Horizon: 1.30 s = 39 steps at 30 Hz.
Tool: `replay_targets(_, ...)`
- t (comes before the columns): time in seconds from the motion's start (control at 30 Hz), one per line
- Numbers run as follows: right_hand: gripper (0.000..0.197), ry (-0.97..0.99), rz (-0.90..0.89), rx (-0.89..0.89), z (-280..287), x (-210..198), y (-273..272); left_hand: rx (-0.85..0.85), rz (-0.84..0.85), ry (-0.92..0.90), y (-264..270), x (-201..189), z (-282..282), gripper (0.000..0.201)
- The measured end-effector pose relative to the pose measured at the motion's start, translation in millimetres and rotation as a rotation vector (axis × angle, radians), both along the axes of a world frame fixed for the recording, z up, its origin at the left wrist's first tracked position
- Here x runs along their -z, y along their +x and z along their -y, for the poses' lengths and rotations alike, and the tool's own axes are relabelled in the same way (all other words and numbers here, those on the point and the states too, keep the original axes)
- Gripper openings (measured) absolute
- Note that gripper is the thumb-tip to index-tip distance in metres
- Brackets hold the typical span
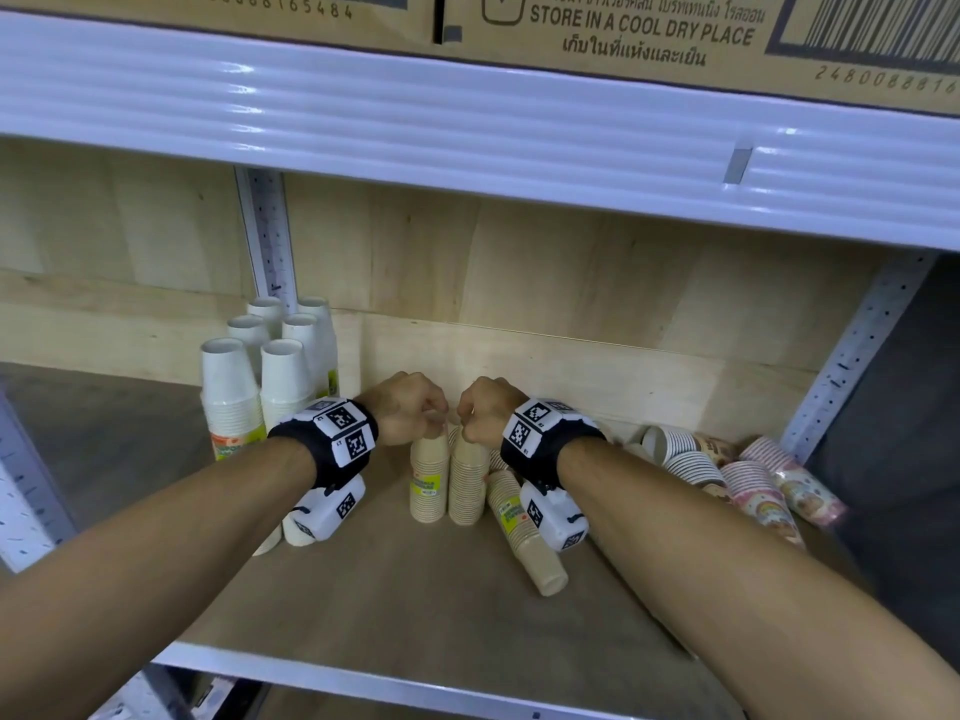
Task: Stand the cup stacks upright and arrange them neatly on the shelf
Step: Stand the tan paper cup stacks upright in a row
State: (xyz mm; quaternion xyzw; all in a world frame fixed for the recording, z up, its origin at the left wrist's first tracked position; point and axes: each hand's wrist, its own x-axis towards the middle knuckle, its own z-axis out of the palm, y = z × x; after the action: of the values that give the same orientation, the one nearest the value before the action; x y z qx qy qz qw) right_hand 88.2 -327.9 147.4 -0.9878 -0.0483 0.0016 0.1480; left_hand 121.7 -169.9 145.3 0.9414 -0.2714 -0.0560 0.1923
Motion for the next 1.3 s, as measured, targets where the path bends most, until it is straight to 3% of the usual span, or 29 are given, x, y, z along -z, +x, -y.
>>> replay_targets(0.2, 0.027, 0.015, -0.021, 0.0, 2, -3, -1, -0.02, -0.001, 0.037, 3, -1, 0, 0.039)
replay_targets(0.43, 0.027, 0.027, -0.013, -0.005, 2, -3, -2, -0.018, 0.004, 0.017, 2, 1, 5, 0.021)
replay_targets(0.77, 0.025, 0.066, -0.003, 0.066, 10, -1, -3, -0.036, 0.01, 0.0, 3, 4, 8, 0.021)
replay_targets(1.0, 0.054, 0.026, -0.077, -0.033, 10, -5, -4, -0.056, -0.007, -0.007, 4, 3, 8, 0.029)
replay_targets(1.13, 0.034, -0.003, -0.045, -0.035, 7, -1, 0, -0.067, -0.011, -0.012, 3, 3, 8, 0.028)
replay_targets(1.3, 0.031, 0.015, -0.007, 0.022, 6, 2, -1, -0.071, -0.028, -0.033, 4, 4, 8, 0.027)
